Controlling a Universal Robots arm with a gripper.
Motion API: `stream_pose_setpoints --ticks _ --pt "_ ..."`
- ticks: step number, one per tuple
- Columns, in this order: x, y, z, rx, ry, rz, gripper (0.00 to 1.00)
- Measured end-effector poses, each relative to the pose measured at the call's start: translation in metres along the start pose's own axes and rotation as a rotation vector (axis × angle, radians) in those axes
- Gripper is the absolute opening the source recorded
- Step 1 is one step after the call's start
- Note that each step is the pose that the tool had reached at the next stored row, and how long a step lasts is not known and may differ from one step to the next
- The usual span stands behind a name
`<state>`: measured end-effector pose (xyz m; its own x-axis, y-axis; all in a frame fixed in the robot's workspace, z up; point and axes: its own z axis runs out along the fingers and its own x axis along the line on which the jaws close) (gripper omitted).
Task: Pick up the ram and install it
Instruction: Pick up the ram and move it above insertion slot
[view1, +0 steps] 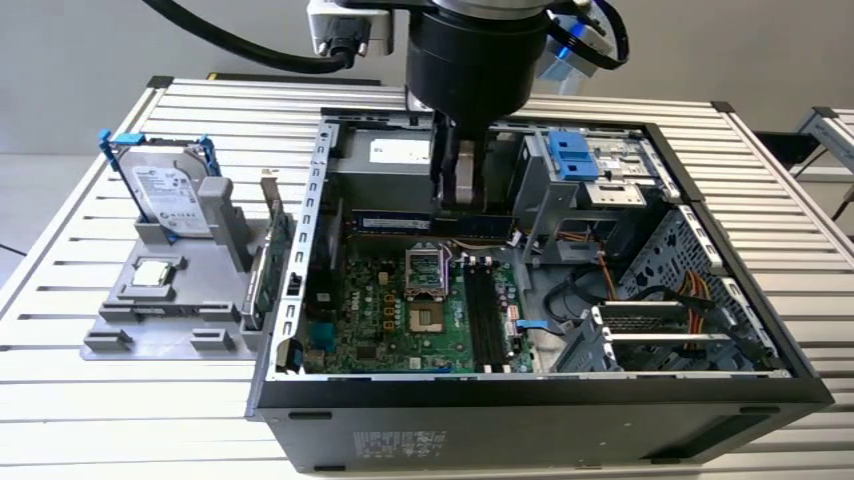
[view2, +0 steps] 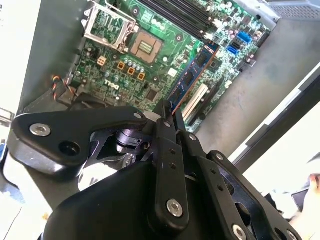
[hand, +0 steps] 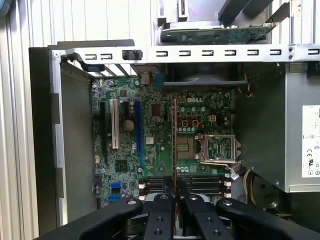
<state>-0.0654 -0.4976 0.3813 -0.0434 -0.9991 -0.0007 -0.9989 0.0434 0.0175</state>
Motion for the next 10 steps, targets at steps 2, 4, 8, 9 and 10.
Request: stream_pose_setpoints --ticks 2,4,8,9,10 --pt "-0.0001 -0.002 0.0 0.0 -0.0001 0.0 0.0" --pt "-0.0002 -0.0042 -0.0001 0.0 0.0 0.0 0.0" --pt "-0.0004 -0.009 -0.0001 0.0001 -0.0001 0.0 0.0" --pt "-0.0005 -0.0103 -0.0002 0.0 -0.0001 0.0 0.0" --pt "-0.0005 -0.0115 -0.0002 0.0 0.0 0.0 0.0"
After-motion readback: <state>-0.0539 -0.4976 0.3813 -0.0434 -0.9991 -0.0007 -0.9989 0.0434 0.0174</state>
